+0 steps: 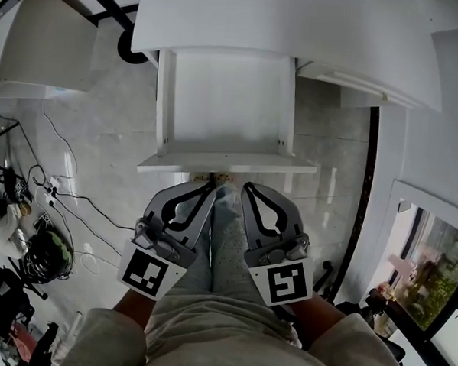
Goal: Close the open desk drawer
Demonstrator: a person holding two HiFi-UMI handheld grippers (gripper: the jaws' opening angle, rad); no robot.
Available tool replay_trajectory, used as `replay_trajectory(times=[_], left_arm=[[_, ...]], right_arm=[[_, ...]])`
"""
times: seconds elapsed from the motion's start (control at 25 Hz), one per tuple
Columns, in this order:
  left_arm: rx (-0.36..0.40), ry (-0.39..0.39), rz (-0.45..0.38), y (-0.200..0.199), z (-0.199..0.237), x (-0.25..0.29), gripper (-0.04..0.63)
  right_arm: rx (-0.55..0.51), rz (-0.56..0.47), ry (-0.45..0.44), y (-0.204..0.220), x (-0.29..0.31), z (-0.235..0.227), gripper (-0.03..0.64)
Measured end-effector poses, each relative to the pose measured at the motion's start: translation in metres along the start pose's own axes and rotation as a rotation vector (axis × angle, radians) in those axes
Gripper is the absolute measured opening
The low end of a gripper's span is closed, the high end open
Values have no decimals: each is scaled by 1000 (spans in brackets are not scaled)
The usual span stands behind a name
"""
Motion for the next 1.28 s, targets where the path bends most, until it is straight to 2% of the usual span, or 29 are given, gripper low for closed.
replay_trajectory(times=[0.2, 0.36, 0.52, 0.6, 0.72, 0.8, 0.88, 1.04, 1.2, 1.28], left_arm=[[-23, 7, 25, 18, 5, 1, 17], [44, 35, 79, 31, 6, 3, 17], [80, 72, 115, 43, 8, 5, 17], [95, 85, 126, 48, 11, 6, 17], [2, 50, 90, 53, 15, 7, 17], [-28, 33, 83, 57, 19, 7, 17], [-12, 37, 92, 61, 22, 6, 17], [82, 81, 138, 71, 25, 7, 17], [-13, 44, 106, 79, 26, 8, 17], [-14, 46, 106, 82, 27, 9, 17]], right_arm=[[-1, 24, -15, 18, 10, 1, 28], [-10, 34, -23, 29, 17, 2, 28], [-174, 184, -115, 45, 20, 4, 28], [-198, 206, -134, 51, 24, 5, 28], [-200, 216, -142, 59, 28, 7, 28], [-207, 222, -145, 65, 31, 9, 28], [-214, 229, -150, 71, 34, 11, 28], [-211, 236, -154, 82, 40, 11, 28], [-192, 245, -156, 92, 44, 12, 28], [-169, 240, -154, 97, 46, 11, 28]])
Point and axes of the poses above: the fingertips, and each gripper's own axes: x forward along the fingers, z to its left, y out of its underside, the point moved 9 cm from there along -x, backward along the fingers, and after that the axes turned 2 degrees about z, right-handed, at the moved point
